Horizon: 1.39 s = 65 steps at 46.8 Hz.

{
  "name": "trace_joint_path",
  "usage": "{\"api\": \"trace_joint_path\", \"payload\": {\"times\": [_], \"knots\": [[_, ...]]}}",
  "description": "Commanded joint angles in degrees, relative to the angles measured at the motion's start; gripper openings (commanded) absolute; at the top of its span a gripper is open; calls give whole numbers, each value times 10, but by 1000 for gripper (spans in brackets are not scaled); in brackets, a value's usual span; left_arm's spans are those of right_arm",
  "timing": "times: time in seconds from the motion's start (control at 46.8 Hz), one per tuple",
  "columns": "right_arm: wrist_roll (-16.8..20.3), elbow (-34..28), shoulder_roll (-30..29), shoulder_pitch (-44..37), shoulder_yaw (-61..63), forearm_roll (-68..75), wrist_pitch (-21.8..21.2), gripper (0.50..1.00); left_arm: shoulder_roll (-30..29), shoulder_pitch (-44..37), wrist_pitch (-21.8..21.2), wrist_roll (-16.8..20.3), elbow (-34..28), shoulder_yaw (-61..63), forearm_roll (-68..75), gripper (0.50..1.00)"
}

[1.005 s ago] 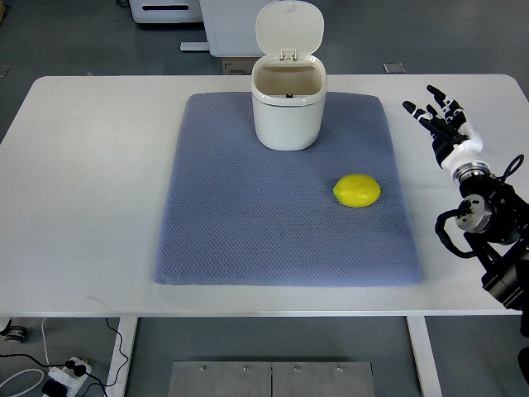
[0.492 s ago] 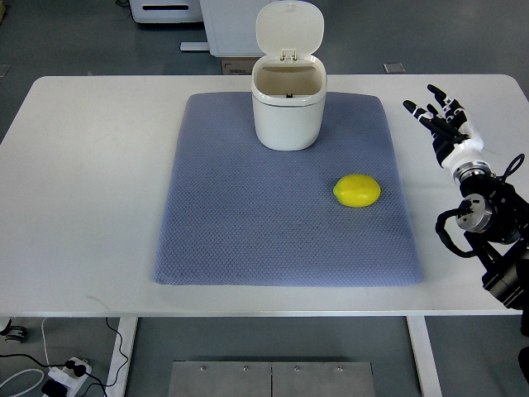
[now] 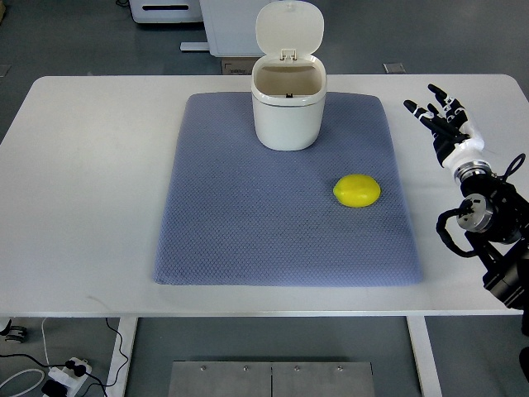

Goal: Put lemon in trash with right hand

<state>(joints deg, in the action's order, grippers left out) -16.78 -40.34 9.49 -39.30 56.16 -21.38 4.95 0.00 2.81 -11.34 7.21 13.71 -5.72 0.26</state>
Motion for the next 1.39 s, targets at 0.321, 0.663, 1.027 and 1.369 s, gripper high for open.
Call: {"api": "trace_joint_path", "payload": {"times": [0.321,0.663,1.027,1.369], "knots": [[-1,-1,0,-2,0,0,0,1000,0,0,0,0,0,0,0,1000],[-2,-4,7,-3,3,0,0,1000,0,0,0,0,0,0,0,1000],[-2,-7,10,-3,0,4,0,1000,0,0,0,0,0,0,0,1000],[-2,-6,10,-6,-1,8,-1,1000,0,0,0,0,0,0,0,1000]]}}
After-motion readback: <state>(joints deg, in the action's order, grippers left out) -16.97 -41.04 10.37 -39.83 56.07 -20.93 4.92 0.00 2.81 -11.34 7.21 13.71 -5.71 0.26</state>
